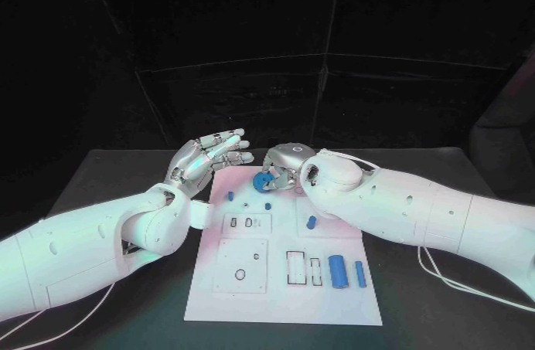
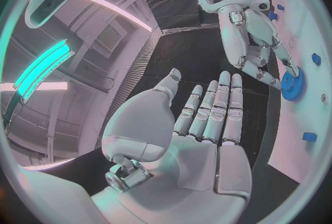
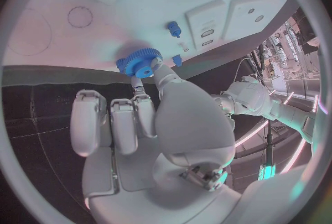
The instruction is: Assemble the parts on the task board
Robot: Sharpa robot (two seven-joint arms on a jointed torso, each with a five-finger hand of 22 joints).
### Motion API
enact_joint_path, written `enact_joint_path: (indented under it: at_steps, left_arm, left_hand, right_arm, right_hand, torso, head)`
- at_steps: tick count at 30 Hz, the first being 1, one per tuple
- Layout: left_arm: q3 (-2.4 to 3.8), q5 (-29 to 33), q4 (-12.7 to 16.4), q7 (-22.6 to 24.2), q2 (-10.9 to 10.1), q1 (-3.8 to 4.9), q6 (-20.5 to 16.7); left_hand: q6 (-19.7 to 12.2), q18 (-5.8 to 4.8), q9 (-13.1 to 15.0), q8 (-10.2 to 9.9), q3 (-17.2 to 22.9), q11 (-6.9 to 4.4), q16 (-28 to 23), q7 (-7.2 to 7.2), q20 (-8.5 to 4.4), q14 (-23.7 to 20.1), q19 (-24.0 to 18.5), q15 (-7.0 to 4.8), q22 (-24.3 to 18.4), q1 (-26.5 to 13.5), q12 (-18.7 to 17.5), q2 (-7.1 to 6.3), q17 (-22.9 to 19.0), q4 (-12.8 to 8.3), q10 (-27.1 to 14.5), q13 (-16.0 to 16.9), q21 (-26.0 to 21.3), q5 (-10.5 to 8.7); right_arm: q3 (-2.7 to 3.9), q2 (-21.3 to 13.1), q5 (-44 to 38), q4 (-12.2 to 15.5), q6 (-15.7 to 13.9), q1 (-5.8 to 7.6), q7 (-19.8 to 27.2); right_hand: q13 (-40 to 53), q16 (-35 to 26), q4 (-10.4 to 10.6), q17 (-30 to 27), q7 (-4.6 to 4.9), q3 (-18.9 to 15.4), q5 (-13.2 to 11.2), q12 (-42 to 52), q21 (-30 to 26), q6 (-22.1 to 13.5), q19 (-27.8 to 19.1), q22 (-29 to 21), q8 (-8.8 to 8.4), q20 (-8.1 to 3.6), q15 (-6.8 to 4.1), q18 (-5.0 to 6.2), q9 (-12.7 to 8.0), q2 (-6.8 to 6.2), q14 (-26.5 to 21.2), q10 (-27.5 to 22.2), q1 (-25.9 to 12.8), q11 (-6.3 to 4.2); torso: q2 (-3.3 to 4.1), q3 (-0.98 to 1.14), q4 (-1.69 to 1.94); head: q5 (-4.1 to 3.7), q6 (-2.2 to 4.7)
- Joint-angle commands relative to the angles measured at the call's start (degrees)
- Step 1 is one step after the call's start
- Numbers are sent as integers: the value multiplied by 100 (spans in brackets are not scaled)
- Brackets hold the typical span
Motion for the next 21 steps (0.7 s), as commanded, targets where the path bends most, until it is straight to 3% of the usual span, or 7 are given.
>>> enact_joint_path:
  at_steps: [1, 14, 21]
  left_arm:
    - [2, -4, 0, 17, 6, 7, 75]
    - [3, -4, 4, -3, -18, 8, 81]
    - [3, -4, 4, -11, -38, 8, 80]
  left_hand:
    - [-6, 82, 3, -38, 1, 15, -23, 527, -5, 44, 24, 3, -10, -4, -11, 47, -9, -17, 7, -1, 21, 9]
    - [-47, 82, -1, -43, 1, 16, -25, 529, -5, 45, 25, 3, -11, -6, -12, 48, -10, -16, 5, -2, 21, 9]
    - [-65, 82, -3, -48, 0, 18, -28, 533, -5, 45, 26, 4, -13, -7, -16, 47, -11, -16, 0, -3, 21, 9]
  right_arm:
    - [1, 28, -30, -14, 75, 11, 55]
    - [0, 59, -18, -60, 253, 3, -99]
    - [0, 42, -14, -61, 295, 2, -153]
  right_hand:
    - [360, 21, 43, 805, -3, -20, -81, -55, 33, -104, 8, 11, -79, 48, 65, -93, -5, -44, 460, -48, -86, 56]
    - [127, 13, 160, 801, 67, -186, -208, -321, 37, -538, 0, 21, -448, 122, 134, -93, -1, -166, 456, -264, -283, 128]
    - [71, 6, 199, 791, 87, -231, -228, -382, 33, -607, -7, 12, -496, 136, 150, -91, 2, -189, 453, -315, -315, 146]
  torso:
    - [1, -1, 2]
    - [-2, -2, -1]
    - [0, 2, 3]
  head:
    - [5, -9]
    - [-10, -51]
    - [-8, -50]
